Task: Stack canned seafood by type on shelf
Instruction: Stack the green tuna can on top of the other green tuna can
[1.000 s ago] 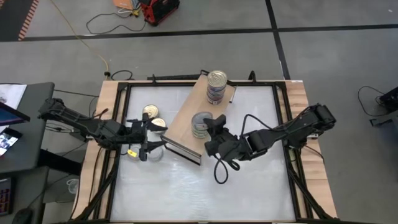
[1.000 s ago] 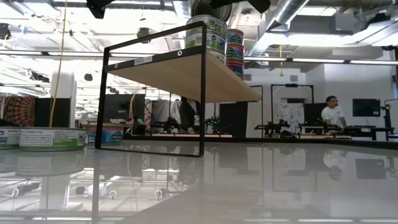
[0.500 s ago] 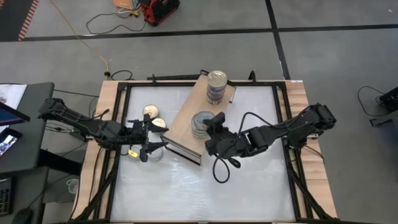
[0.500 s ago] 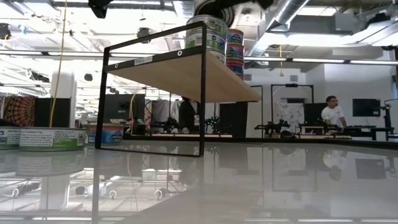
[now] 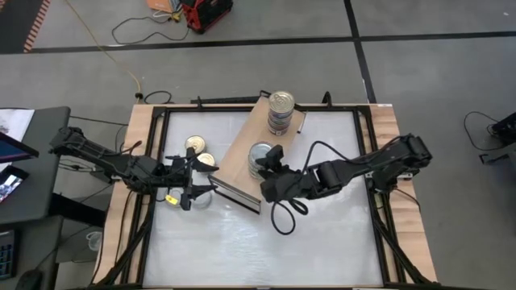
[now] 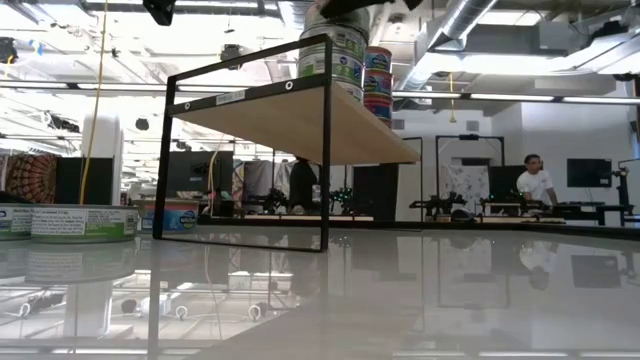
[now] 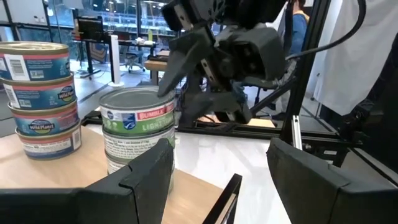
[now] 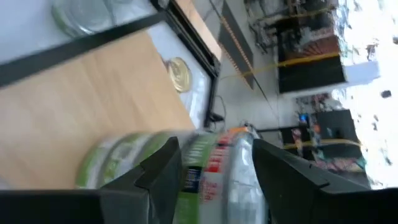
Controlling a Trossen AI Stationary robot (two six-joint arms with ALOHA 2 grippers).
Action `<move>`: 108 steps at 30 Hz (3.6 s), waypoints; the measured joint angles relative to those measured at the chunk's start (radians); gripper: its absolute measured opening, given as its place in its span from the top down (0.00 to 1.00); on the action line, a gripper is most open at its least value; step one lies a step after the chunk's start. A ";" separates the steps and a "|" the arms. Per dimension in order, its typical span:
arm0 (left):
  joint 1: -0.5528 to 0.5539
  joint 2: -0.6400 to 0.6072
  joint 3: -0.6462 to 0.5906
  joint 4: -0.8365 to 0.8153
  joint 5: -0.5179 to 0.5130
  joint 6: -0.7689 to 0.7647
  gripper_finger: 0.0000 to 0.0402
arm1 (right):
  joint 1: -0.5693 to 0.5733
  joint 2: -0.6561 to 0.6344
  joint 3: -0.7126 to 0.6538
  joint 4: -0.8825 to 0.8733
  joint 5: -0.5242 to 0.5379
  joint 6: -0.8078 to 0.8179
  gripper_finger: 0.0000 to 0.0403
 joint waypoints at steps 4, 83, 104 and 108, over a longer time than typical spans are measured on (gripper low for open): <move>0.000 0.000 0.000 -0.004 -0.001 0.001 0.38 | 0.013 0.001 -0.001 0.067 -0.034 -0.023 0.42; -0.493 0.739 0.357 -1.092 0.079 -0.466 1.00 | 0.356 -0.085 -0.199 -0.321 0.294 1.490 0.42; -0.269 0.730 0.549 -1.363 0.109 -0.010 0.31 | 0.359 -0.034 -0.199 -0.314 0.314 1.489 0.42; -0.213 0.730 0.549 -1.370 0.162 0.089 0.31 | 0.362 -0.028 -0.198 -0.321 0.336 1.485 0.42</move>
